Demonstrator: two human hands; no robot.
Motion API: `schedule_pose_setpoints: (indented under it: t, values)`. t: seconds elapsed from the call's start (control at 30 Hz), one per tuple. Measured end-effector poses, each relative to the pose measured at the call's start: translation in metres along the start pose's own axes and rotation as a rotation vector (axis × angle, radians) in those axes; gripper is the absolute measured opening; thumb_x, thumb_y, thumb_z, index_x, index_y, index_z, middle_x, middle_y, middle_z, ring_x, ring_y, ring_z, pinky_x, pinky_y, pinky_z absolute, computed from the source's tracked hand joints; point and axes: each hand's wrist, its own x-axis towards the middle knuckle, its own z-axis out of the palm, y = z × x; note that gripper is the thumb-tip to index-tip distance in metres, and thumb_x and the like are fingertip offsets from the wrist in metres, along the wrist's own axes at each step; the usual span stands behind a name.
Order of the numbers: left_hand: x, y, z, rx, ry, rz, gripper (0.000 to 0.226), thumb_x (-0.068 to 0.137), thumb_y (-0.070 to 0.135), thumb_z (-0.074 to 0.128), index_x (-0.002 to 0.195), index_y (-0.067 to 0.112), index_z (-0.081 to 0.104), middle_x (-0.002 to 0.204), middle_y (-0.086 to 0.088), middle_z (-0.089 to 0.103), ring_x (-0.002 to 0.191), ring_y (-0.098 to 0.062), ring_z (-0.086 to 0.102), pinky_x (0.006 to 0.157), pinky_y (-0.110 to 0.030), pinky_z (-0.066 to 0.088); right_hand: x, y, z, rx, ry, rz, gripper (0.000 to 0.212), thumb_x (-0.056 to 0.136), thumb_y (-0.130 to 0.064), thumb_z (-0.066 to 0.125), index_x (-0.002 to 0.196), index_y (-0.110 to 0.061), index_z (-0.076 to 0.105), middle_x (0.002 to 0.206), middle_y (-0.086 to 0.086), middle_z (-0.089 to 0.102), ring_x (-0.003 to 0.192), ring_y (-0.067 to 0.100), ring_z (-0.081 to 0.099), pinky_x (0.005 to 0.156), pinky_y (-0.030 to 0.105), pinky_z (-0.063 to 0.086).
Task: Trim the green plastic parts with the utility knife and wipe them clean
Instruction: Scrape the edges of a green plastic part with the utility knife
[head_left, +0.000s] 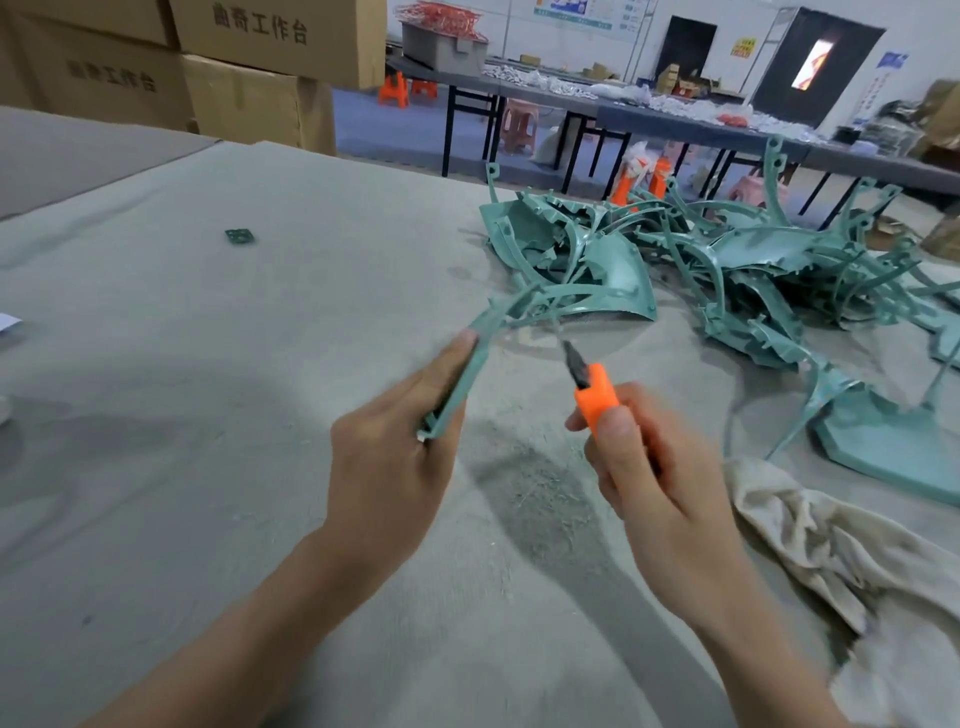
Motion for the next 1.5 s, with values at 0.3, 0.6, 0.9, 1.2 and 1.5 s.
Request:
schedule_pose_setpoints:
  t: [0.3,0.6,0.9,1.2,1.5]
  values:
    - [-0.004,-0.012,-0.001,0.052,-0.050,0.261,0.044,0.089,-0.005,0.052,0.131,0.007,0.050,0.132,-0.001,0.054,0.124,-0.012,0.054,0.103,-0.026,0.045,-0.006,-0.004,-0.002,-0.206,-0.123,-0.117,0.065,0.096,-0.067,0.033,0.077,-0.010,0.056,0.059,0.007,0.039,0.049,0.003,0.031,0.048,0.016,0.023]
    - [-0.001,-0.008,-0.002,0.083,-0.055,0.280,0.046,0.083,-0.014,0.051,0.126,0.000,0.056,0.130,-0.004,0.055,0.121,-0.015,0.055,0.104,-0.028,0.044,-0.004,-0.003,-0.009,-0.125,-0.140,-0.097,0.066,0.094,-0.066,0.039,0.076,-0.005,0.057,0.058,0.010,0.036,0.050,0.019,0.033,0.048,0.021,0.023]
    - [-0.002,-0.001,0.000,0.088,-0.058,0.269,0.052,0.072,-0.021,0.054,0.120,-0.002,0.060,0.124,-0.005,0.057,0.115,-0.014,0.057,0.101,-0.025,0.044,-0.001,0.003,-0.010,-0.145,-0.136,-0.071,0.046,0.093,-0.052,0.046,0.070,-0.014,0.055,0.055,0.006,0.036,0.049,0.005,0.030,0.048,0.019,0.022]
    - [-0.005,0.003,-0.002,0.099,-0.144,0.271,0.053,0.071,-0.016,0.048,0.119,-0.003,0.063,0.126,-0.005,0.057,0.117,-0.013,0.055,0.101,-0.021,0.042,-0.001,0.008,-0.005,-0.240,-0.003,-0.065,0.040,0.094,-0.054,0.047,0.069,-0.022,0.051,0.055,0.004,0.036,0.047,0.005,0.031,0.048,0.016,0.022]
    - [-0.003,0.010,-0.004,0.165,-0.176,0.282,0.051,0.070,-0.015,0.044,0.115,-0.004,0.066,0.120,-0.009,0.063,0.113,-0.016,0.059,0.096,-0.023,0.044,0.000,0.012,0.002,-0.423,0.194,-0.045,0.044,0.093,-0.059,0.043,0.075,-0.020,0.055,0.053,0.001,0.036,0.049,0.017,0.038,0.048,0.029,0.028]
